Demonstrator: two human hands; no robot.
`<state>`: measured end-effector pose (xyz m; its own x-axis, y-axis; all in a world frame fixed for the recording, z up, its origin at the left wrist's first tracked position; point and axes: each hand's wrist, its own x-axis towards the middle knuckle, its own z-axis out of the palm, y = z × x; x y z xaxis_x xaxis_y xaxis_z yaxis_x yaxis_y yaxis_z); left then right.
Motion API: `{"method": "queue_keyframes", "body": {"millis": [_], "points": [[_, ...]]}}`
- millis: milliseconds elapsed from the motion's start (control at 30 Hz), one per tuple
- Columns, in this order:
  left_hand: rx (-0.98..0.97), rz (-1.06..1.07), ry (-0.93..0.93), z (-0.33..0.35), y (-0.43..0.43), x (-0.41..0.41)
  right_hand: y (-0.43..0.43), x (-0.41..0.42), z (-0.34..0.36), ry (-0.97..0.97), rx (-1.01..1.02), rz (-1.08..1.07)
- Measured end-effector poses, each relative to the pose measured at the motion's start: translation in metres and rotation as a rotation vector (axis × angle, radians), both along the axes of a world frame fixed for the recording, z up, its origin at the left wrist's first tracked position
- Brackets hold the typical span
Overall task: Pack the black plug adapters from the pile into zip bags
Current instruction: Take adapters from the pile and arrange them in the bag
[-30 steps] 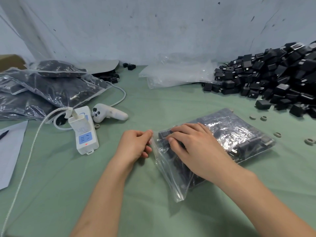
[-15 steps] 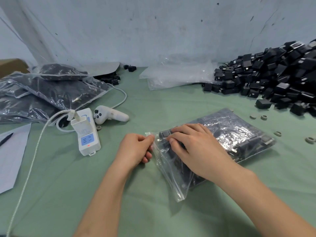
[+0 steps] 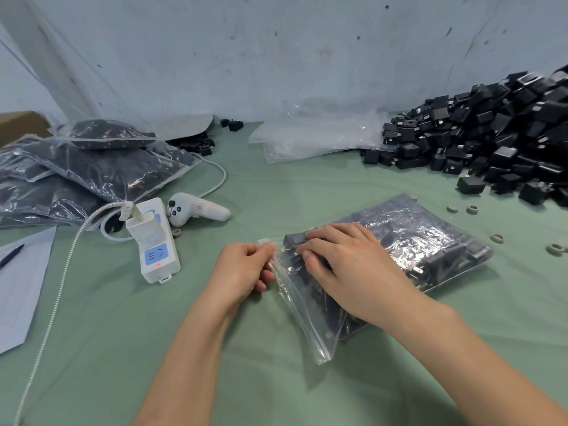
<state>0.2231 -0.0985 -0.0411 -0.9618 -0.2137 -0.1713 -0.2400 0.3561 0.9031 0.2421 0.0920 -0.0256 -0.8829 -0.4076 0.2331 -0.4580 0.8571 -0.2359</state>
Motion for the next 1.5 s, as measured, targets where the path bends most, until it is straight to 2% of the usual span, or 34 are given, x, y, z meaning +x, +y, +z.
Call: {"method": "queue_keyframes", "body": {"millis": [300, 1033, 1333, 1433, 1500], "points": [[-0.04, -0.075, -0.094, 0.005, -0.004, 0.008, 0.0, 0.0, -0.001, 0.005, 0.009, -0.002], [-0.142, -0.18, -0.11, 0.007, -0.003, 0.016, 0.0, 0.0, -0.001, 0.0, -0.011, -0.003], [-0.058, -0.159, -0.113, 0.009, -0.003, 0.018, -0.002, 0.007, 0.006, 0.02, 0.026, -0.019], [-0.036, -0.171, -0.115, 0.01, -0.004, 0.021, -0.01, 0.025, 0.008, 0.086, 0.014, -0.03], [-0.043, -0.17, -0.123, 0.01, -0.004, 0.021, -0.015, 0.042, 0.006, 0.053, 0.039, -0.02]]}}
